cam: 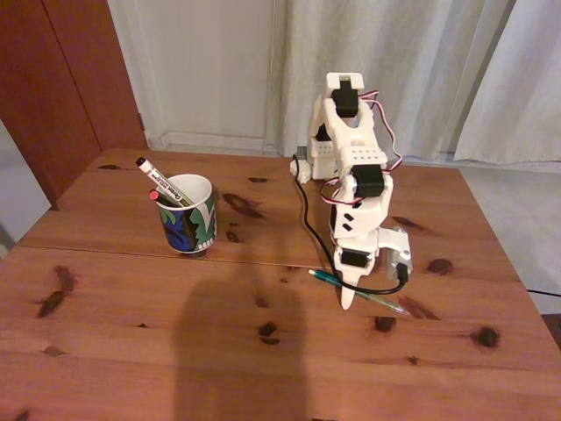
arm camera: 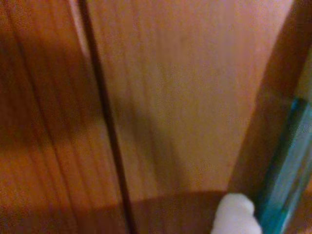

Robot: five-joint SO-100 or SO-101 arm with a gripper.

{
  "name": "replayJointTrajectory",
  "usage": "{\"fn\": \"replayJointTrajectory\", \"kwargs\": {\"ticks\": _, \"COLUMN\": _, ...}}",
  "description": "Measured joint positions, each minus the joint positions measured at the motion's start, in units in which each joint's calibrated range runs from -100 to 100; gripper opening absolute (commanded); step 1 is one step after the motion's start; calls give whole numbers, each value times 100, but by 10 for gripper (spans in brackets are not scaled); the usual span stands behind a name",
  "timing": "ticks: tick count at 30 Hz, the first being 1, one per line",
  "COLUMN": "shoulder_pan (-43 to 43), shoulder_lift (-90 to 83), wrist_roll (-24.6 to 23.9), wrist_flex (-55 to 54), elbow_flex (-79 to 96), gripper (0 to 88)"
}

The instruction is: Clean up the desk and place the pens and markers into the cup

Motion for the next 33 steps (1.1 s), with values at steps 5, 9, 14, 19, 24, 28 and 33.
{"fn": "replayJointTrajectory", "kwargs": {"ticks": 5, "shoulder_pan": 29, "shoulder_lift": 0, "wrist_roll": 0, "wrist_flex": 0, "elbow_flex": 0, "gripper": 10}}
{"fn": "replayJointTrajectory", "kwargs": {"ticks": 9, "shoulder_pan": 88, "shoulder_lift": 0, "wrist_roll": 0, "wrist_flex": -8, "elbow_flex": -8, "gripper": 8}}
{"fn": "replayJointTrajectory", "kwargs": {"ticks": 14, "shoulder_pan": 103, "shoulder_lift": 0, "wrist_roll": 0, "wrist_flex": -8, "elbow_flex": -8, "gripper": 8}}
{"fn": "replayJointTrajectory", "kwargs": {"ticks": 19, "shoulder_pan": 169, "shoulder_lift": 0, "wrist_roll": 0, "wrist_flex": -41, "elbow_flex": -8, "gripper": 8}}
{"fn": "replayJointTrajectory", "kwargs": {"ticks": 24, "shoulder_pan": 477, "shoulder_lift": -161, "wrist_roll": -386, "wrist_flex": -398, "elbow_flex": -119, "gripper": 8}}
{"fn": "replayJointTrajectory", "kwargs": {"ticks": 28, "shoulder_pan": 829, "shoulder_lift": -729, "wrist_roll": -933, "wrist_flex": -722, "elbow_flex": -110, "gripper": 8}}
{"fn": "replayJointTrajectory", "kwargs": {"ticks": 33, "shoulder_pan": 1203, "shoulder_lift": -1203, "wrist_roll": -1441, "wrist_flex": -780, "elbow_flex": -110, "gripper": 8}}
